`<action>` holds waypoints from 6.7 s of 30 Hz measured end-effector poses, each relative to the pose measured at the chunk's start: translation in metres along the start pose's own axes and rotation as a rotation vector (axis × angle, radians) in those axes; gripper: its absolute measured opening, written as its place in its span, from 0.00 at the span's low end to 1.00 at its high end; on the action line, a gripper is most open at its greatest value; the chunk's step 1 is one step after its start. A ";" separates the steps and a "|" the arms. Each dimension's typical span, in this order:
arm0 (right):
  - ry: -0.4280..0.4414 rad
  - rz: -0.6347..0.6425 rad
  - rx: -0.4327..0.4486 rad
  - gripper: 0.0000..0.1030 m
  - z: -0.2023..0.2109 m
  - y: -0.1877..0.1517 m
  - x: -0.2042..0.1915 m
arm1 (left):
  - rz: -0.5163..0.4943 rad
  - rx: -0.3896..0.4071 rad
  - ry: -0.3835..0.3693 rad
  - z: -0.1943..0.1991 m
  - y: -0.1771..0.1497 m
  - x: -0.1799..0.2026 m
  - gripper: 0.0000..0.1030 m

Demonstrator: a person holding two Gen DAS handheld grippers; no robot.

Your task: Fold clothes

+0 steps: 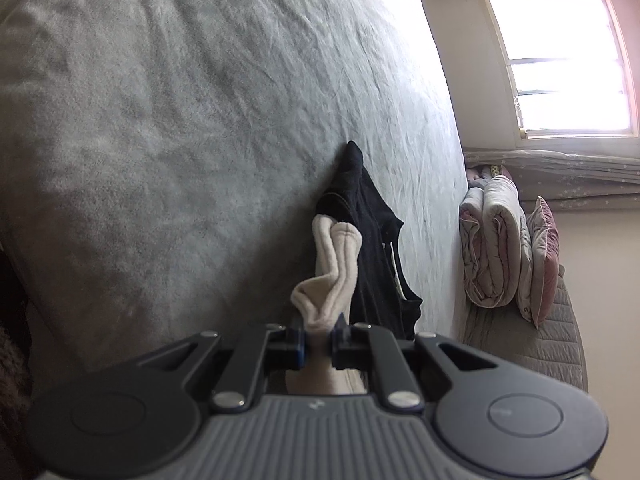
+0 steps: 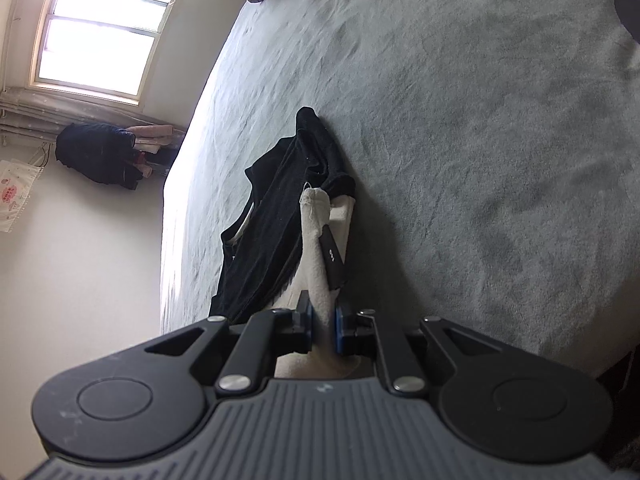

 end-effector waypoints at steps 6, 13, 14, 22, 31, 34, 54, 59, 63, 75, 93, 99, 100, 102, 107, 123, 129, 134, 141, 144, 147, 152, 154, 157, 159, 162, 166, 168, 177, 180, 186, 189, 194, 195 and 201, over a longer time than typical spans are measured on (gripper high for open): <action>0.022 0.018 0.004 0.13 -0.004 0.019 -0.013 | 0.020 -0.021 -0.052 -0.011 0.014 0.020 0.11; 0.045 0.019 0.030 0.13 -0.016 0.053 -0.032 | 0.030 -0.025 -0.077 -0.027 0.038 0.045 0.11; 0.047 0.018 0.033 0.13 -0.019 0.059 -0.035 | 0.032 -0.029 -0.081 -0.031 0.042 0.049 0.11; 0.081 -0.017 0.049 0.13 -0.050 0.097 -0.039 | 0.047 -0.045 -0.064 -0.067 0.079 0.068 0.11; 0.189 -0.086 0.051 0.20 -0.084 0.128 -0.025 | -0.009 -0.029 -0.069 -0.111 0.112 0.073 0.15; 0.225 -0.106 0.047 0.20 -0.090 0.136 -0.024 | -0.080 -0.030 -0.076 -0.118 0.118 0.081 0.24; -0.119 0.395 0.238 0.57 -0.107 0.120 -0.056 | -0.619 0.135 0.290 -0.148 0.151 0.104 0.59; -0.219 0.538 0.260 0.57 -0.126 0.109 -0.060 | -0.694 0.121 0.260 -0.163 0.150 0.108 0.45; -0.263 0.609 0.307 0.57 -0.134 0.111 -0.060 | -0.736 0.111 0.231 -0.170 0.142 0.111 0.09; -0.297 0.723 0.502 0.07 -0.127 0.110 -0.079 | -0.811 0.445 0.077 -0.127 0.117 0.125 0.06; -0.387 0.759 0.355 0.19 -0.150 0.120 -0.065 | -0.770 0.384 0.385 -0.170 0.125 0.106 0.42; -0.349 0.717 0.309 0.50 -0.125 0.110 -0.069 | -0.817 0.422 0.355 -0.146 0.106 0.122 0.69; -0.346 0.708 0.292 0.50 -0.122 0.108 -0.068 | -0.826 0.422 0.344 -0.142 0.103 0.125 0.71; -0.340 0.665 0.250 0.50 -0.116 0.102 -0.064 | -0.831 0.393 0.335 -0.136 0.097 0.127 0.76; -0.329 0.555 0.181 0.50 -0.096 0.092 -0.051 | -0.800 0.275 0.302 -0.121 0.090 0.127 0.78; -0.102 0.090 -0.050 0.51 -0.067 0.074 0.001 | -0.330 -0.105 0.120 -0.079 0.115 0.063 0.80; -0.055 0.036 -0.088 0.53 -0.076 0.063 0.001 | -0.173 -0.265 0.020 -0.098 0.097 0.037 0.80; -0.020 0.018 -0.087 0.53 -0.090 0.057 -0.007 | -0.095 -0.219 0.001 -0.117 0.084 0.030 0.78; 0.022 -0.059 -0.007 0.53 -0.090 0.067 -0.005 | -0.070 -0.097 -0.009 -0.121 0.083 0.035 0.64; 0.036 -0.088 0.042 0.49 -0.084 0.073 -0.003 | -0.046 -0.061 0.005 -0.119 0.088 0.032 0.46; 0.003 -0.075 0.073 0.34 -0.078 0.074 -0.005 | -0.049 -0.031 0.023 -0.116 0.089 0.030 0.30; -0.089 0.044 0.107 0.33 -0.067 0.072 -0.016 | -0.143 0.011 0.069 -0.112 0.086 0.042 0.31; -0.109 0.048 0.110 0.34 -0.070 0.076 -0.013 | -0.135 -0.001 0.072 -0.113 0.090 0.041 0.35; -0.114 0.036 0.109 0.36 -0.073 0.080 -0.009 | -0.114 -0.030 0.054 -0.115 0.095 0.039 0.41; -0.126 0.043 0.120 0.40 -0.073 0.082 -0.010 | -0.126 -0.038 0.043 -0.115 0.095 0.040 0.48; -0.196 0.107 0.173 0.49 -0.071 0.082 -0.019 | -0.148 -0.038 0.029 -0.116 0.092 0.041 0.59; -0.284 0.230 0.265 0.52 -0.065 0.081 -0.035 | -0.176 -0.025 0.031 -0.117 0.087 0.044 0.66; -0.297 0.275 0.286 0.52 -0.065 0.079 -0.042 | -0.175 -0.016 0.032 -0.117 0.087 0.044 0.68; -0.327 0.479 0.316 0.52 -0.086 0.062 -0.082 | -0.170 0.053 0.071 -0.113 0.079 0.046 0.68; -0.334 0.579 0.325 0.52 -0.098 0.055 -0.098 | -0.150 0.094 0.098 -0.111 0.076 0.046 0.59; -0.328 0.738 0.307 0.52 -0.128 0.040 -0.123 | -0.104 0.167 0.145 -0.104 0.072 0.042 0.32; -0.322 0.784 0.270 0.52 -0.143 0.034 -0.131 | -0.166 0.213 0.188 -0.100 0.065 0.051 0.29; -0.304 0.821 0.195 0.47 -0.164 0.027 -0.137 | -0.290 0.305 0.192 -0.091 0.052 0.074 0.27; -0.301 0.826 0.179 0.47 -0.168 0.025 -0.138 | -0.312 0.319 0.187 -0.089 0.050 0.078 0.27; -0.286 0.809 0.055 0.44 -0.191 0.021 -0.131 | -0.477 0.395 0.159 -0.079 0.034 0.108 0.26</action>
Point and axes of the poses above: each gripper's, at about its wrist camera, not at the fingertips, and z roughly against the way its jaws point, x to its right, y to its top, the point moved 4 cm from there along -z, roughly the way its jaws point, and after that the axes turned 8 degrees about -x, right-handed, at the moved point
